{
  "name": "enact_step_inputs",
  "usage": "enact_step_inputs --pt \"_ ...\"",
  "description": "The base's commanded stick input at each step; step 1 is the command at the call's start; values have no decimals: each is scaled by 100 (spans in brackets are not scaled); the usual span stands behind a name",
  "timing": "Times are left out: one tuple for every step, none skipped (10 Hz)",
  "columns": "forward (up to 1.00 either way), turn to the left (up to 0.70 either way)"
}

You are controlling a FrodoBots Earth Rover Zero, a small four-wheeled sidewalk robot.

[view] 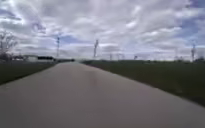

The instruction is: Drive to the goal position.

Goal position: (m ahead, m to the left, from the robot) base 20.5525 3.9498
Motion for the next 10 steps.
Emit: enact_step_inputs --pt "100 28" --pt "100 9" --pt "100 0" --pt "100 0" --pt "100 0" --pt "100 0" --pt "100 0" --pt "100 0" --pt "100 0" --pt "100 0"
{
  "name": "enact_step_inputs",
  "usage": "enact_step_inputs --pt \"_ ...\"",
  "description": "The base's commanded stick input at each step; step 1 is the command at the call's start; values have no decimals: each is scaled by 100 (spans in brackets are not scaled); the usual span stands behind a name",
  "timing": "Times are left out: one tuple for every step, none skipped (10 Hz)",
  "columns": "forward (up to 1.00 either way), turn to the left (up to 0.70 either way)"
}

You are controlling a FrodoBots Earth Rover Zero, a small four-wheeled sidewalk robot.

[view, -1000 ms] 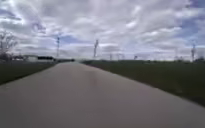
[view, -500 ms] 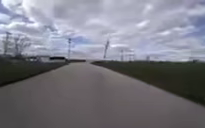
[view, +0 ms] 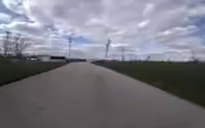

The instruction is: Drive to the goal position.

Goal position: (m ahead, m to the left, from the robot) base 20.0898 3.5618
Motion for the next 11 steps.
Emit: enact_step_inputs --pt "100 0" --pt "100 0" --pt "100 0" --pt "100 0" --pt "100 0" --pt "100 0" --pt "100 0" --pt "100 0" --pt "100 0" --pt "100 0" --pt "100 0"
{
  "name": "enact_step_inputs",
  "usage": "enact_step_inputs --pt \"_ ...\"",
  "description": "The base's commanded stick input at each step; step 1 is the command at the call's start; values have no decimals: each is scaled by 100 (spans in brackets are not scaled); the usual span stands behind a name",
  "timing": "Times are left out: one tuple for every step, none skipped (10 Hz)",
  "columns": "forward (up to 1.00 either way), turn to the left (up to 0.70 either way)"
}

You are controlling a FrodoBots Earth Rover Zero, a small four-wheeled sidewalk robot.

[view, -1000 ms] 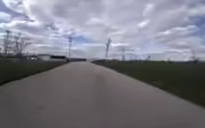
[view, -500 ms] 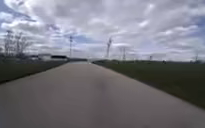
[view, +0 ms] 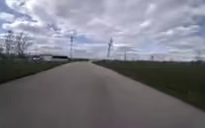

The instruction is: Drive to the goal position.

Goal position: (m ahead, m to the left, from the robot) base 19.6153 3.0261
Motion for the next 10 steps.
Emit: enact_step_inputs --pt "100 0" --pt "100 0" --pt "100 0" --pt "100 0" --pt "100 0" --pt "100 0" --pt "100 0" --pt "100 0" --pt "100 0" --pt "100 0"
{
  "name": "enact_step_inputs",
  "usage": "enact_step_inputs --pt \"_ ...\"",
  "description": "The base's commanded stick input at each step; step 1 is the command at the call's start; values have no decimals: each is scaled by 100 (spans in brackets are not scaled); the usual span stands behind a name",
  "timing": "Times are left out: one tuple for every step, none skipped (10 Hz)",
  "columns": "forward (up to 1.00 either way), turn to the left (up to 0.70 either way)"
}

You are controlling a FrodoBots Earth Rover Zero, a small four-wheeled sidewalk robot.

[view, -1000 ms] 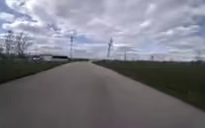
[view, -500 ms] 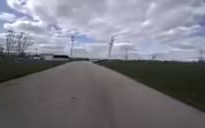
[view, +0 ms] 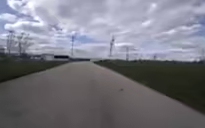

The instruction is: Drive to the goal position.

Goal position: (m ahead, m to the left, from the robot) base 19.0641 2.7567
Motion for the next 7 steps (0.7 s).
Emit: enact_step_inputs --pt "100 0" --pt "100 0" --pt "100 0" --pt "100 0" --pt "100 0" --pt "100 0" --pt "100 0"
